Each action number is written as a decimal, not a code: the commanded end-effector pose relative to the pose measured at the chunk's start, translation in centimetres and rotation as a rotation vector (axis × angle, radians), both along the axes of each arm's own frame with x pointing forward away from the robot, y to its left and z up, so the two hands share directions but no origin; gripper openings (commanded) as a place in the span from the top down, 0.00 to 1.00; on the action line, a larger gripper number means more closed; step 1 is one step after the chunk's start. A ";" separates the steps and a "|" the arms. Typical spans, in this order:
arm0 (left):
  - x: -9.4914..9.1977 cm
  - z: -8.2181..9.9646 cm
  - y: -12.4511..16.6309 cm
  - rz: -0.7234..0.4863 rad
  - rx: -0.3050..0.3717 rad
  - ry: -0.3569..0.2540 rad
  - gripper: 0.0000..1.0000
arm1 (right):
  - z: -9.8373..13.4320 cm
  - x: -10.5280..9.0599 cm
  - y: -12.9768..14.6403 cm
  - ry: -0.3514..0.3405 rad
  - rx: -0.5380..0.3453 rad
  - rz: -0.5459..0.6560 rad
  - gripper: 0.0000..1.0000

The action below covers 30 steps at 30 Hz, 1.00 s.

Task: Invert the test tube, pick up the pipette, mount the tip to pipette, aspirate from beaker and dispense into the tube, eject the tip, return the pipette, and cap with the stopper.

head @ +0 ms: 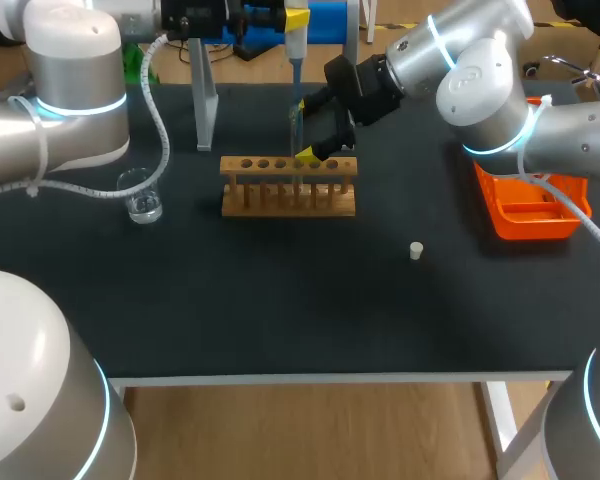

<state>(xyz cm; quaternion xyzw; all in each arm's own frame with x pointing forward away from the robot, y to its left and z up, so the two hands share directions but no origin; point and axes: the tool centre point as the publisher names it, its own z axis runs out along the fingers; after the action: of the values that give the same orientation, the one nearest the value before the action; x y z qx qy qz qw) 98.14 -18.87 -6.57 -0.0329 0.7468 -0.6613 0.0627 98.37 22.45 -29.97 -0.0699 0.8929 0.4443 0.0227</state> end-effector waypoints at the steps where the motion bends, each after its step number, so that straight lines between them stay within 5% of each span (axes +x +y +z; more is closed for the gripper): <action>1: 0.0 0.2 0.0 0.000 0.002 0.001 1.00 | 0.1 0.0 0.0 0.001 -0.004 0.001 0.00; 30: 0.2 1.7 -0.2 0.010 -0.005 -0.007 1.00 | 0.1 0.0 0.0 0.001 -0.004 0.001 0.00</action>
<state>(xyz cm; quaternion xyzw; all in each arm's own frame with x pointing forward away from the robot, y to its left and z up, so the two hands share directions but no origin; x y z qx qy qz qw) 98.47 -19.06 -5.10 -0.0326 0.7440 -0.6641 0.0667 98.37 22.45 -29.97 -0.0699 0.8929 0.4443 0.0227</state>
